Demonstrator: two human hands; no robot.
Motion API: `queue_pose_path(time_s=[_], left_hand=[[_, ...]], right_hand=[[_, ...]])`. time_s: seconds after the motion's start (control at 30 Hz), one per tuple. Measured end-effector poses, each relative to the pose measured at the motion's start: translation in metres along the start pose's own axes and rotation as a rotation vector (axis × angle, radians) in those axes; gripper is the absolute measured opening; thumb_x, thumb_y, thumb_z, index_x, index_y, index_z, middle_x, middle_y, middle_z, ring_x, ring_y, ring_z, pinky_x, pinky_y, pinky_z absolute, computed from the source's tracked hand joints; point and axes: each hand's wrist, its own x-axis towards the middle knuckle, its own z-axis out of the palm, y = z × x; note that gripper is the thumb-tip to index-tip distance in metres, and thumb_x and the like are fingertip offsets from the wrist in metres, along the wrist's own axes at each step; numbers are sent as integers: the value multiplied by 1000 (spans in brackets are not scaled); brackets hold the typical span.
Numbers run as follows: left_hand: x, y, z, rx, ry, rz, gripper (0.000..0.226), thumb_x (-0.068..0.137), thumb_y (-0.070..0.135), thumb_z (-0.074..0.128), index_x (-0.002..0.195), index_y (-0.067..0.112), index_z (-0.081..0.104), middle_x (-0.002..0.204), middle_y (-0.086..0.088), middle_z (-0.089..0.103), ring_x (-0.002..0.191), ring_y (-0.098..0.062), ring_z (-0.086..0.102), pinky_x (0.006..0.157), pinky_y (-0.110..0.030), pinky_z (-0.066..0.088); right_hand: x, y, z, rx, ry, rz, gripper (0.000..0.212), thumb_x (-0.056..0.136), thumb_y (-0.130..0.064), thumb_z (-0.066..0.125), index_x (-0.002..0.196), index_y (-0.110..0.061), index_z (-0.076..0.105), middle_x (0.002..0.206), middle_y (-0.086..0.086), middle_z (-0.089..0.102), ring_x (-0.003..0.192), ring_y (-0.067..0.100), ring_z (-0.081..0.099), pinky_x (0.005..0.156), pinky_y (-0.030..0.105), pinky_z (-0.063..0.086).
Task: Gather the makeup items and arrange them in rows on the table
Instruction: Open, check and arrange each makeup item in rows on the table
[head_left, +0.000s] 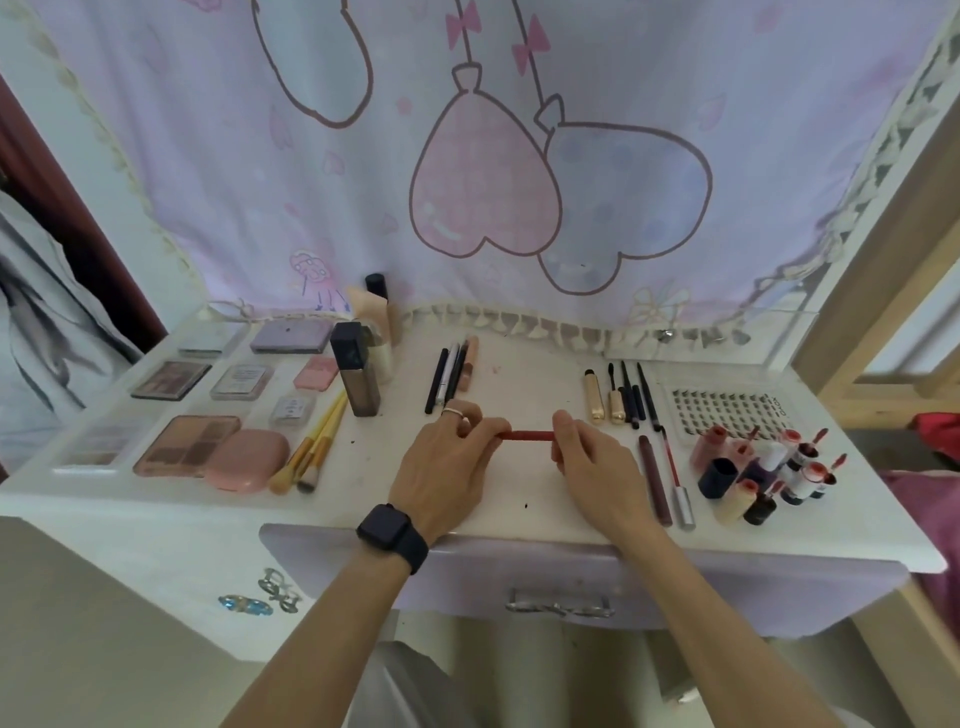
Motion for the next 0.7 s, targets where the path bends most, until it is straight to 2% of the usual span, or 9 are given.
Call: queue_pose_path(time_s=[0.1, 0.17, 0.33, 0.53, 0.6, 0.67, 0.7], left_hand=[[-1, 1, 0, 19, 4, 31, 17, 97, 19, 59, 113, 16, 64, 102, -6, 60, 70, -21, 57, 63, -33, 50], [-2, 3, -1, 39, -15, 51, 23, 101, 25, 49, 115, 16, 65, 94, -3, 60, 73, -20, 54, 67, -32, 46], [-4, 6, -3, -65, -96, -22, 38, 102, 39, 30, 98, 16, 59, 77, 10, 45, 66, -14, 41, 58, -27, 35], [-5, 3, -4, -129, -248, -121, 37, 104, 45, 32, 71, 30, 37, 55, 8, 39, 48, -11, 35, 49, -29, 28], [-4, 0, -7, -299, -185, -281, 44, 101, 48, 35, 64, 26, 45, 52, 8, 39, 47, -11, 32, 50, -27, 25], [-2, -5, -10, -525, -52, -461, 48, 104, 40, 43, 61, 20, 50, 53, 8, 40, 50, -12, 32, 53, -28, 26], [-2, -7, -10, -567, -13, -491, 48, 105, 35, 45, 59, 21, 49, 53, 9, 41, 51, -12, 33, 56, -30, 26]], right_hand=[[-1, 2, 1, -55, -43, -22, 63, 91, -82, 16, 65, -35, 49, 54, -12, 51, 48, 4, 43, 59, 30, 35], [-1, 1, 2, -89, -62, -18, 65, 91, -82, 17, 64, -30, 46, 52, -10, 47, 47, 6, 40, 58, 31, 34], [-3, 2, -2, -43, -103, -21, 59, 95, -71, 30, 62, -23, 39, 50, -9, 36, 46, 8, 30, 56, 34, 29], [-9, -3, -4, -50, -126, -49, 54, 104, -55, 36, 62, -21, 39, 50, -8, 36, 47, 9, 29, 57, 33, 29], [-9, -2, -9, 95, -76, -19, 51, 105, -49, 40, 62, -21, 41, 53, -6, 35, 49, 10, 28, 55, 33, 27], [-8, 1, -14, 201, -33, 3, 51, 105, -46, 42, 60, -23, 41, 59, -1, 36, 52, 12, 29, 54, 31, 26], [-9, 2, -14, 188, -39, -8, 51, 105, -46, 42, 59, -25, 43, 59, -2, 38, 52, 11, 30, 54, 30, 26]])
